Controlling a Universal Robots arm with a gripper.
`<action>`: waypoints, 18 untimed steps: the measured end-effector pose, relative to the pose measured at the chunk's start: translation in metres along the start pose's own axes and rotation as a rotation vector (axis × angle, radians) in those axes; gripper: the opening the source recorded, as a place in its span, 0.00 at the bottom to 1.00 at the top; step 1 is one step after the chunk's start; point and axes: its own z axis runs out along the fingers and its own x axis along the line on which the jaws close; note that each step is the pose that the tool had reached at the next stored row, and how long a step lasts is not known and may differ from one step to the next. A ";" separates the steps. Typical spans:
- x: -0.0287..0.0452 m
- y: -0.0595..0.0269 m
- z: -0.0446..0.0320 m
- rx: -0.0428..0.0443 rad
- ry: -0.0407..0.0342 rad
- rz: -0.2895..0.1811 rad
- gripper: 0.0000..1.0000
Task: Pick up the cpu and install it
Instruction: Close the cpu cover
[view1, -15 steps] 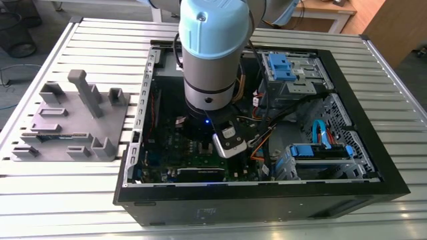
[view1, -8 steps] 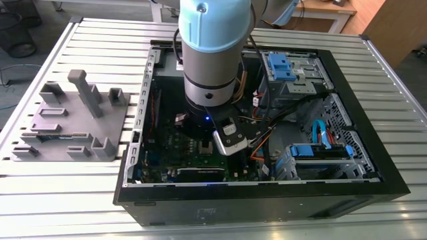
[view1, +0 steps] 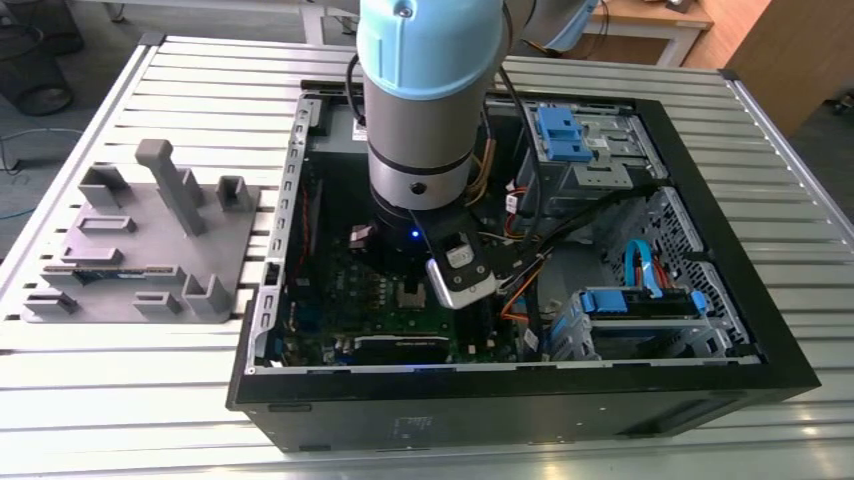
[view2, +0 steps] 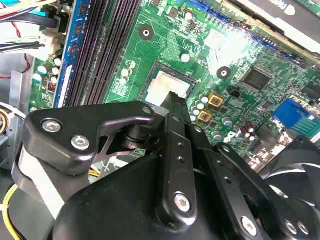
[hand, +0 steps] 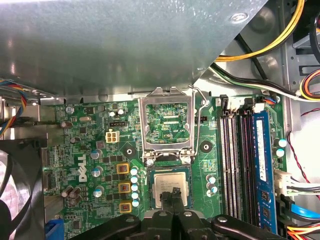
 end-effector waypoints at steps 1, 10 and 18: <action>0.0000 0.0000 0.0000 0.0000 0.0000 0.000 0.11; -0.0003 0.0005 -0.0115 0.0000 0.0000 0.000 0.11; -0.0004 0.0007 -0.0188 -0.0002 0.0002 0.000 0.11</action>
